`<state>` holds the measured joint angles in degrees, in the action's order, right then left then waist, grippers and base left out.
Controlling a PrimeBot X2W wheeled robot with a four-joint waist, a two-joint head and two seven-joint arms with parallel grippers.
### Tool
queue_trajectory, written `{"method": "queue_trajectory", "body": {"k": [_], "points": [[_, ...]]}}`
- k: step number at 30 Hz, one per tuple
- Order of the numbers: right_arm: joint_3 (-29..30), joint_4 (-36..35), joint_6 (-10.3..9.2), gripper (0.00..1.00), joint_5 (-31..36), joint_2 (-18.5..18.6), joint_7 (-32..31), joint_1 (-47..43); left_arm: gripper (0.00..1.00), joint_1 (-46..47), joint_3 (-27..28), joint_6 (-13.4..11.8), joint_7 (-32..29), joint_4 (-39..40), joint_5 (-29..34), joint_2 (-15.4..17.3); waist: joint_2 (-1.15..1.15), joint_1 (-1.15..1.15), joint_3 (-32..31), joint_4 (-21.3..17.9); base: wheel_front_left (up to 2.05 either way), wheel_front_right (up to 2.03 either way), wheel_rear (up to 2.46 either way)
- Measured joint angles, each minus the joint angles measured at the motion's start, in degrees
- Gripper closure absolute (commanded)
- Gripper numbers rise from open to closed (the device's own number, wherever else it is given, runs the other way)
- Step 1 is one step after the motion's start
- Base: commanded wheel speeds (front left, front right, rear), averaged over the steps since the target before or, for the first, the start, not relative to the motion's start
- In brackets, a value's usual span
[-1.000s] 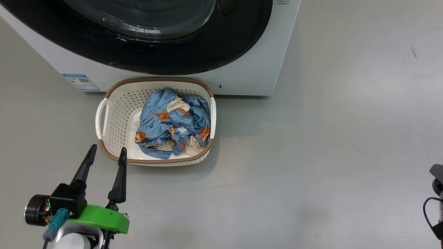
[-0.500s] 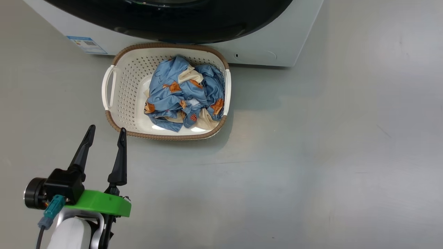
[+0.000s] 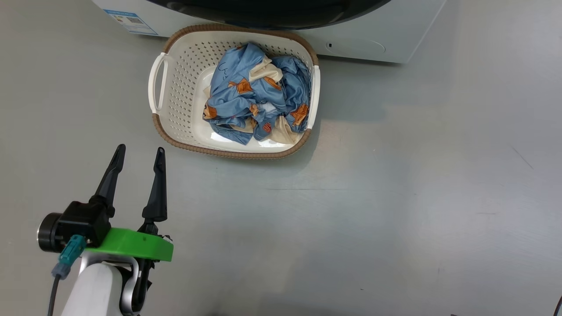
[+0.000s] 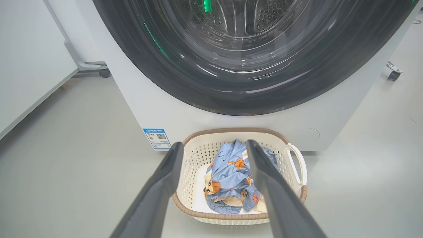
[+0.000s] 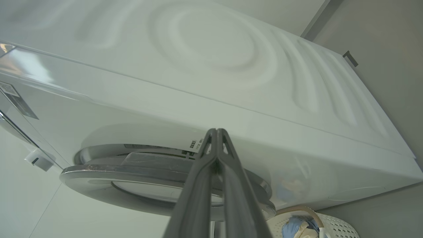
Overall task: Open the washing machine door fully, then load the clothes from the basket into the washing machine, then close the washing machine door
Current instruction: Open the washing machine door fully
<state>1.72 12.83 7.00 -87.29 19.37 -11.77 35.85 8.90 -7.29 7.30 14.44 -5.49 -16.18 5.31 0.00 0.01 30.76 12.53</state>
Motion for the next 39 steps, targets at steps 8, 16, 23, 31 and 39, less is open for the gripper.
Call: {"method": "queue_trajectory", "body": {"k": [8,16,23,31,39], "points": [[-3.96,0.15,0.00,1.00,0.68,-0.14,-2.54,3.75,0.00,0.56,1.00,0.00,0.00,-0.83,-0.09,-0.65,0.00,0.00,0.41,1.39,0.00,0.00,0.00],[-6.43,0.15,0.00,1.00,0.69,-0.74,-4.22,7.79,0.00,0.57,0.68,0.00,0.00,-1.04,-0.15,-0.99,0.00,0.00,0.64,2.23,0.00,0.00,0.00],[-7.36,0.08,0.00,1.00,0.77,-0.24,-5.08,10.77,0.00,1.05,-0.32,0.00,0.00,-1.09,-0.18,-1.29,0.00,0.00,1.25,3.62,0.00,0.00,0.00],[-8.25,0.97,0.00,1.00,1.66,0.59,-5.64,13.11,0.00,1.65,-0.41,0.00,0.00,-1.23,-0.37,-1.99,0.00,0.00,2.07,5.98,0.00,0.00,0.00],[-9.34,1.40,0.00,1.00,1.69,0.82,-6.12,15.76,0.00,1.66,-0.27,0.00,0.00,-1.02,-0.88,-2.24,0.00,0.00,2.91,7.57,0.00,0.00,0.00]]}}
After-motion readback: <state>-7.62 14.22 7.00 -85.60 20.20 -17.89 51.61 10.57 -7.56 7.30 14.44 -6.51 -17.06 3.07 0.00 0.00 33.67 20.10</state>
